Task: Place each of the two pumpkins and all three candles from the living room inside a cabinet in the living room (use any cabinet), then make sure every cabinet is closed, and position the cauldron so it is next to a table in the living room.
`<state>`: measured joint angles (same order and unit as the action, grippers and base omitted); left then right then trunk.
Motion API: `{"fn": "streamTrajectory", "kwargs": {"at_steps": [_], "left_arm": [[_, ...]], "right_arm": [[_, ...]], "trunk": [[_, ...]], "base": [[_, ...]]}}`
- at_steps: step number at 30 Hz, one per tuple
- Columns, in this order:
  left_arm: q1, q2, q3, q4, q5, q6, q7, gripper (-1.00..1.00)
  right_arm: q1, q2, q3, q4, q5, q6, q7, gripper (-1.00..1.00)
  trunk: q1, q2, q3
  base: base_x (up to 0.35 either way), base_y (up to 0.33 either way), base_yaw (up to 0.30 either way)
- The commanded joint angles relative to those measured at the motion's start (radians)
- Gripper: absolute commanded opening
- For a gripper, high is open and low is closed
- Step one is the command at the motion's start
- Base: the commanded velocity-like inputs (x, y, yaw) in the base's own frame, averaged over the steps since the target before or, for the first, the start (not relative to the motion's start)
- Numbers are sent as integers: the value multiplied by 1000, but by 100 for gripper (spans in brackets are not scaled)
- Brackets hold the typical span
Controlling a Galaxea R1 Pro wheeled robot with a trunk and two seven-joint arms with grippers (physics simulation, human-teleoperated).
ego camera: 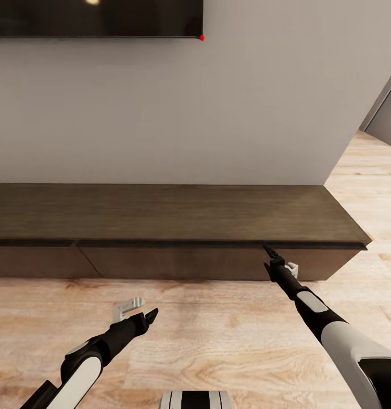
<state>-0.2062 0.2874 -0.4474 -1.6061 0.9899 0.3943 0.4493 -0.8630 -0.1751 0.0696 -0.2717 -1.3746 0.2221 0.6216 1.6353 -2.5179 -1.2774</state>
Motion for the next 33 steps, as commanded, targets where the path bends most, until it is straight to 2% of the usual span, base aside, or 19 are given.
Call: {"fn": "streamTrajectory", "kwargs": {"at_steps": [1,33], "left_arm": [[-1,1,-2,-2,9,0,9,100],[-1,1,-2,-2,9,0,9,100]], "right_arm": [[-1,-1,7,1,-10,3,3,100],[-1,0,9,0,-6,2,3,100]], "trunk": [[0,0,-1],[0,0,-1]], "base": [[14,0,0],[30,3,0]]}}
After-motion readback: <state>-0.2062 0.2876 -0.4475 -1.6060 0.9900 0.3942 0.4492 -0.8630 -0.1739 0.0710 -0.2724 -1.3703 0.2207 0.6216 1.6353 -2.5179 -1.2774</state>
